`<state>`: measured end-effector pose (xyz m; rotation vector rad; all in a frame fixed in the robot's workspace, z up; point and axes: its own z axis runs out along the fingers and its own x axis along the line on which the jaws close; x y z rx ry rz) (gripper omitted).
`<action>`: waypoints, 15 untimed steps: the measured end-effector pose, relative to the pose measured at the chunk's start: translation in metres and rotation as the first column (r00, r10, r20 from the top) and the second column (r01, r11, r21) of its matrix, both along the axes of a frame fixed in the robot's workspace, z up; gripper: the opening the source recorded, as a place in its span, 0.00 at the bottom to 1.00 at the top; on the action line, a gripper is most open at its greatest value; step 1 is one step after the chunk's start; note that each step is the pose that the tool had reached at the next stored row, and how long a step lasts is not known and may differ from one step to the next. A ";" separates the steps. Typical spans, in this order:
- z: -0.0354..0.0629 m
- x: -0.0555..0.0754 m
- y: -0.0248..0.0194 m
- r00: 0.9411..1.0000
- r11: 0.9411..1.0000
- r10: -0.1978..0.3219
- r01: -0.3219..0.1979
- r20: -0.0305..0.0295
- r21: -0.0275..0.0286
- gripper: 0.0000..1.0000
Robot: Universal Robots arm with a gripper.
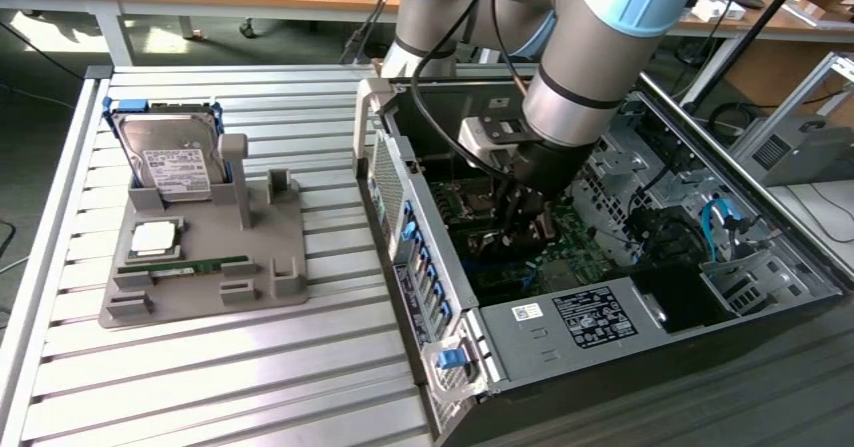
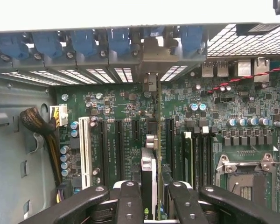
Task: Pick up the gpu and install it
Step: 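Insert the gpu into the slot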
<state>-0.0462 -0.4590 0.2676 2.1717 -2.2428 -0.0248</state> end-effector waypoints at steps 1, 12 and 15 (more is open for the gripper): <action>-0.0007 0.000 0.0002 1.000 1.000 0.000 0.000 0.000 -0.001 0.27; -0.0037 -0.002 0.0020 1.000 1.000 -0.001 0.001 0.000 -0.001 0.27; -0.0037 -0.002 0.0020 1.000 1.000 -0.001 0.001 0.000 -0.001 0.27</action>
